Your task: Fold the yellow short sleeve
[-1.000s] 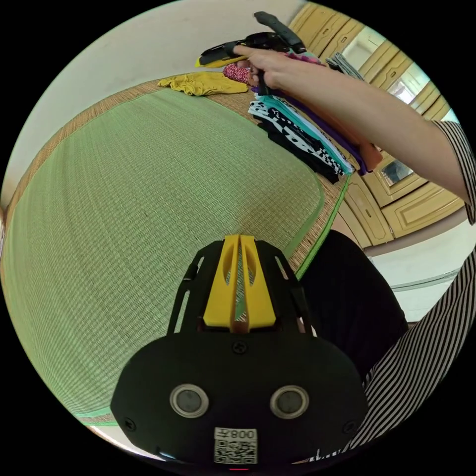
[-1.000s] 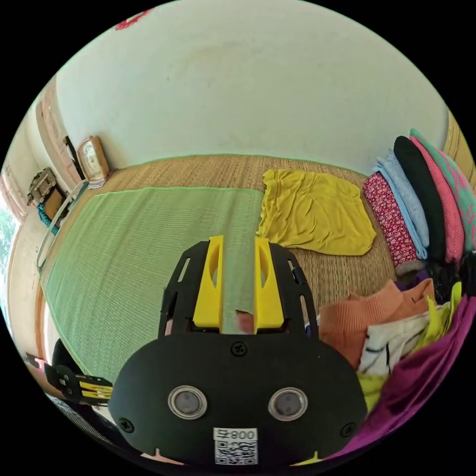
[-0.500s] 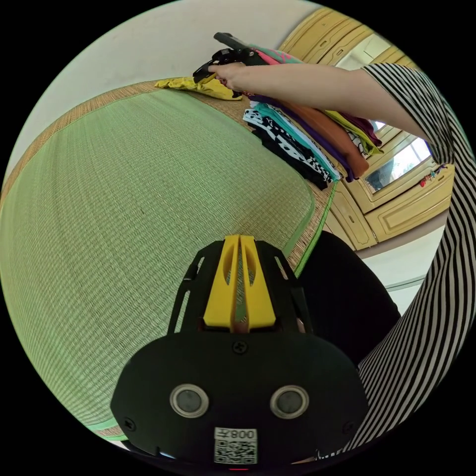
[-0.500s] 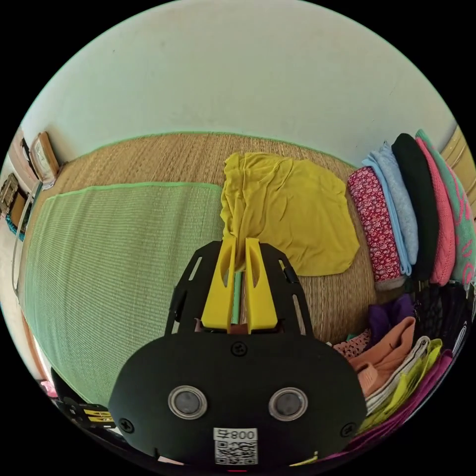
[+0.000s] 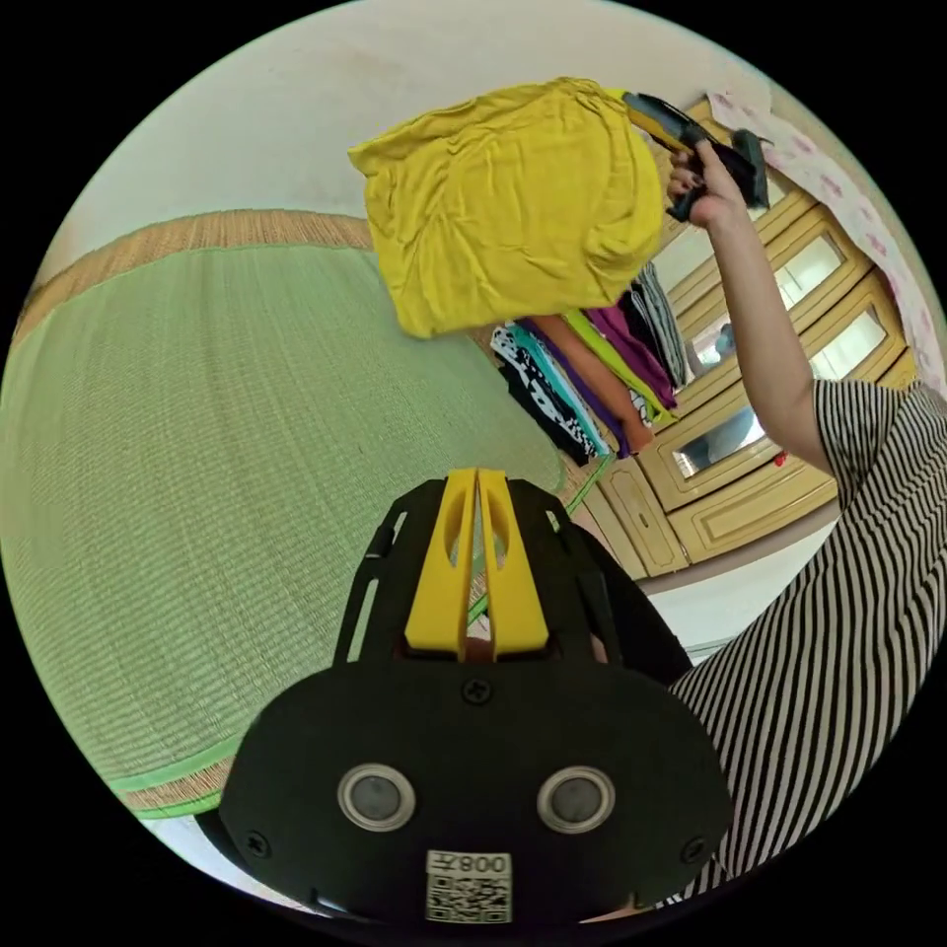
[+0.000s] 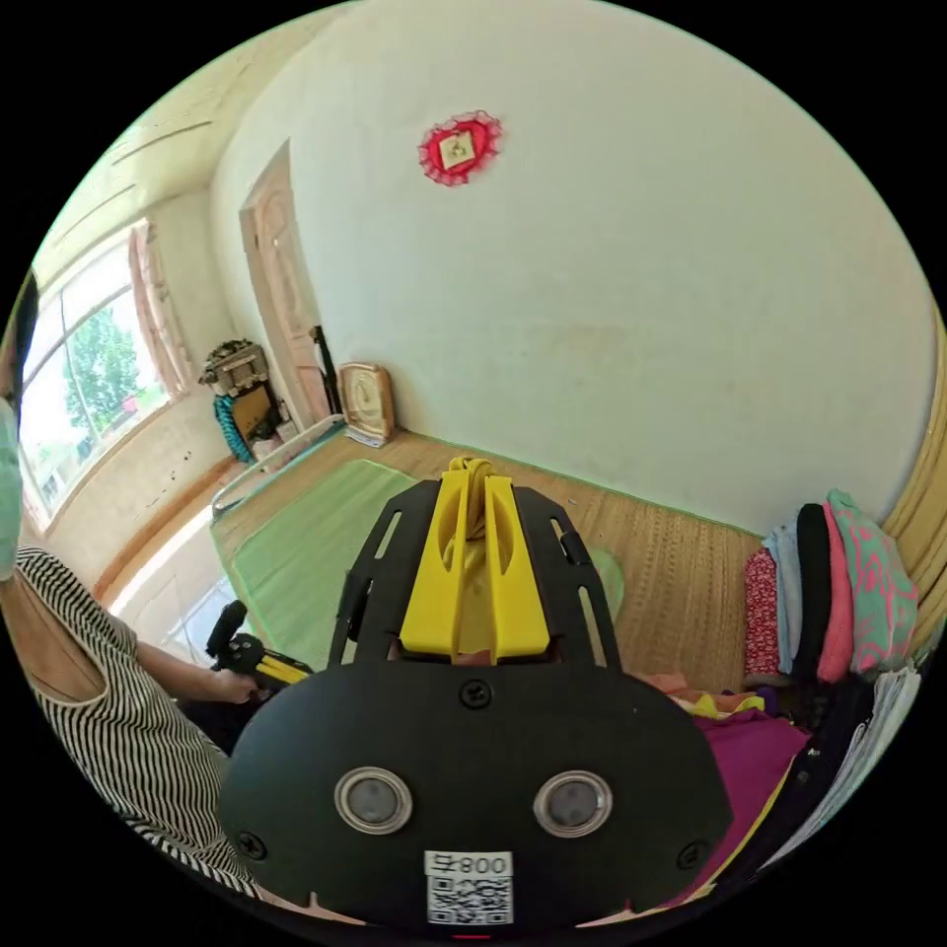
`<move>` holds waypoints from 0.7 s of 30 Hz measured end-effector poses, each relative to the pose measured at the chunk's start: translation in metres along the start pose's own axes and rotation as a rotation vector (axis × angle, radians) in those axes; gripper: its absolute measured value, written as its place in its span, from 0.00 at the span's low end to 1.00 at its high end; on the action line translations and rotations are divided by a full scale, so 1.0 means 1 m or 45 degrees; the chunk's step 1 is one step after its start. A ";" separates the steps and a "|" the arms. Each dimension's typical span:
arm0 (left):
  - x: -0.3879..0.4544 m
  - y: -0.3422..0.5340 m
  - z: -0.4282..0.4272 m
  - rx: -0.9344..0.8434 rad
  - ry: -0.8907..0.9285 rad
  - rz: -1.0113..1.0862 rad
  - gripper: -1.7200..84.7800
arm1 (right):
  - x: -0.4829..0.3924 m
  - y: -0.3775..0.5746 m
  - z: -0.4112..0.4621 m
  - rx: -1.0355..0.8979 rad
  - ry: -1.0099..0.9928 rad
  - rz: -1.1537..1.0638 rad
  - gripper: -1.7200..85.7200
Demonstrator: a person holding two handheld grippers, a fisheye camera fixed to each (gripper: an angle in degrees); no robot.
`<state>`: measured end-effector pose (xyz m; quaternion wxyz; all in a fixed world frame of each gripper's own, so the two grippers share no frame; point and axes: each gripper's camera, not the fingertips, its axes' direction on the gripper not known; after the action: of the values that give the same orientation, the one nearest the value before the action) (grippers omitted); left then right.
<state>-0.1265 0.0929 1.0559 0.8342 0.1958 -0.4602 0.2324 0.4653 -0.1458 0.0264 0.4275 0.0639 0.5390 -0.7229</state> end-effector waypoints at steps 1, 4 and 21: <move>-0.010 0.009 -0.027 0.079 0.028 -0.045 0.03 | -0.014 0.004 -0.010 0.013 -0.094 -0.007 0.04; -0.037 0.037 -0.087 0.253 0.150 -0.177 0.06 | -0.050 0.025 -0.018 0.025 -0.295 0.007 0.04; -0.173 0.198 -0.186 0.497 0.625 -0.825 0.14 | -0.188 0.205 0.074 -0.446 -0.733 0.346 0.05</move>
<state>-0.1944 0.3193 0.8366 0.8957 0.4227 -0.1113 0.0811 0.7517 -0.1152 0.0124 0.6585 -0.1453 0.4988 -0.5445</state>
